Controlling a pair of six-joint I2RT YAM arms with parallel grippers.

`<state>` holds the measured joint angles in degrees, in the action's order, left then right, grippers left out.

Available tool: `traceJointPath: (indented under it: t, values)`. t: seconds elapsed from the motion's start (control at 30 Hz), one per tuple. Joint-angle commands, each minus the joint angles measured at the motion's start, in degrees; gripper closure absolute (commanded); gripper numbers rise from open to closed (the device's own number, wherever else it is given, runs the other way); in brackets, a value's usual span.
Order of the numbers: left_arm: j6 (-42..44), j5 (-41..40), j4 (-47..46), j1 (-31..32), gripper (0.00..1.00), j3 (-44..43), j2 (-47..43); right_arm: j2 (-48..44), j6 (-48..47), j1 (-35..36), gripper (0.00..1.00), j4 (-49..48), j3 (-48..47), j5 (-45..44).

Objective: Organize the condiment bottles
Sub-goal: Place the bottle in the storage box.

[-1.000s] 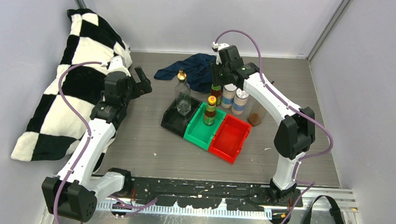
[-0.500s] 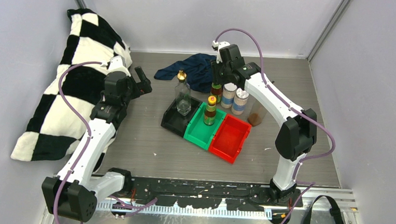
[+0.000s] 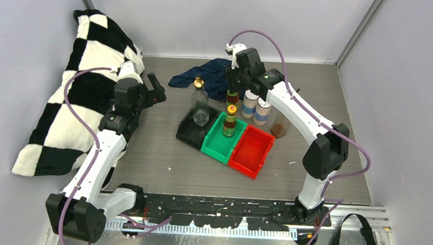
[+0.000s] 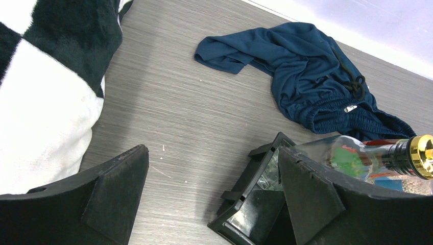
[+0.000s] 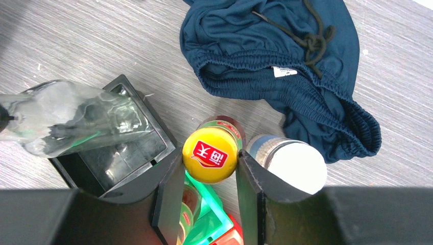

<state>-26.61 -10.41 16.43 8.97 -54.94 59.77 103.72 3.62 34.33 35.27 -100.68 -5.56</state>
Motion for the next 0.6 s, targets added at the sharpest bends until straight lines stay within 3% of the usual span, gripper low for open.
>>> traceJointPath:
  t: [0.0,0.57]
  values:
    - [-0.1,0.4,-2.7,-0.2,0.02,-0.3,-0.9,-6.2,-1.6,1.0,0.99,-6.1,-4.9,-1.6]
    - [-0.2,0.6,-2.7,-0.3,0.02,-0.3,-1.2,-8.0,-3.3,3.9,0.99,-5.9,-6.1,-4.0]
